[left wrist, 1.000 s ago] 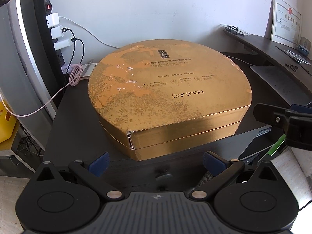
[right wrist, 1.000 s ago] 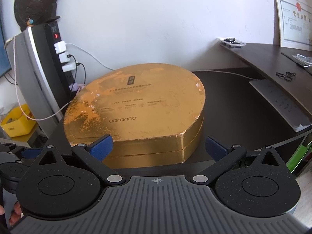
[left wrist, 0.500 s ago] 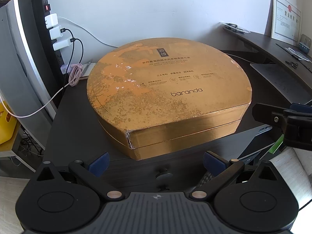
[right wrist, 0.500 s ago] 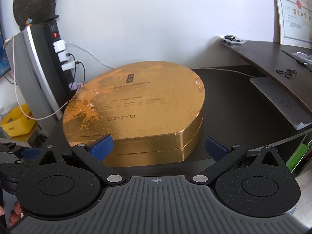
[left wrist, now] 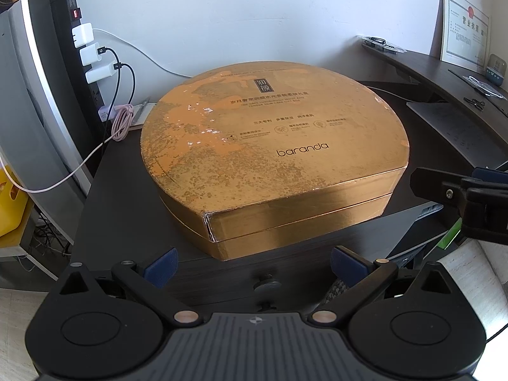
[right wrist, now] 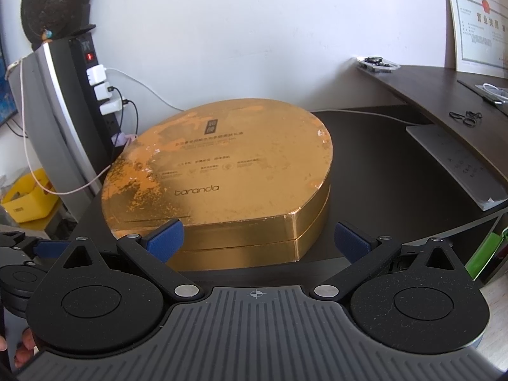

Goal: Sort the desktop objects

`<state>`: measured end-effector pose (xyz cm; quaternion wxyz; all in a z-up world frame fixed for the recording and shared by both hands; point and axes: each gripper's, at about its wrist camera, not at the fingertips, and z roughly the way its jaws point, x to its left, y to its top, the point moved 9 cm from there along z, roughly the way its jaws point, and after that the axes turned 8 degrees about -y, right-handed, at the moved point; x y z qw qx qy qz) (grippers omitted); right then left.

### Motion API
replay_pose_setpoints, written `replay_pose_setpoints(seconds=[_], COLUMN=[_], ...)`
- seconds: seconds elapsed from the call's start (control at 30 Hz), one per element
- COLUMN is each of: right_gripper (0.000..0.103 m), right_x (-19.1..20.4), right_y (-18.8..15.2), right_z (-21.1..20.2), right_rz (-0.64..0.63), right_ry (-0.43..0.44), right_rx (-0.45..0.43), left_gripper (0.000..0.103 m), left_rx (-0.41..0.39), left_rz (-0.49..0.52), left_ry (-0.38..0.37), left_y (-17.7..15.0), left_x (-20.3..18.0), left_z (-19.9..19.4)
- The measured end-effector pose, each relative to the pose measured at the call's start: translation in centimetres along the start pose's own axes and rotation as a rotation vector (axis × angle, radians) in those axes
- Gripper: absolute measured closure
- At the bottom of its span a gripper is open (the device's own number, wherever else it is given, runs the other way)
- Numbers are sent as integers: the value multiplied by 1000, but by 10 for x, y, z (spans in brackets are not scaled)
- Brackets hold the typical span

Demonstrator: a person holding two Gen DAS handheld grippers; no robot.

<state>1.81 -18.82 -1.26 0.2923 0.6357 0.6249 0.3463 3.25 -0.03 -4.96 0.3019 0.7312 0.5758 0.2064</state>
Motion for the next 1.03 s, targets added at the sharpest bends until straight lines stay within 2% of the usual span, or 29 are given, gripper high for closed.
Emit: replay_pose_setpoints(seconds=[1.03], right_gripper=[0], right_x=[1], right_y=[3], right_z=[8], right_rz=[-10], right_ry=[-1], right_rx=[13], left_gripper=[0], left_rx=[4], left_rz=[-27], left_ry=[-6], left_y=[4], left_x=[6], left_z=[8])
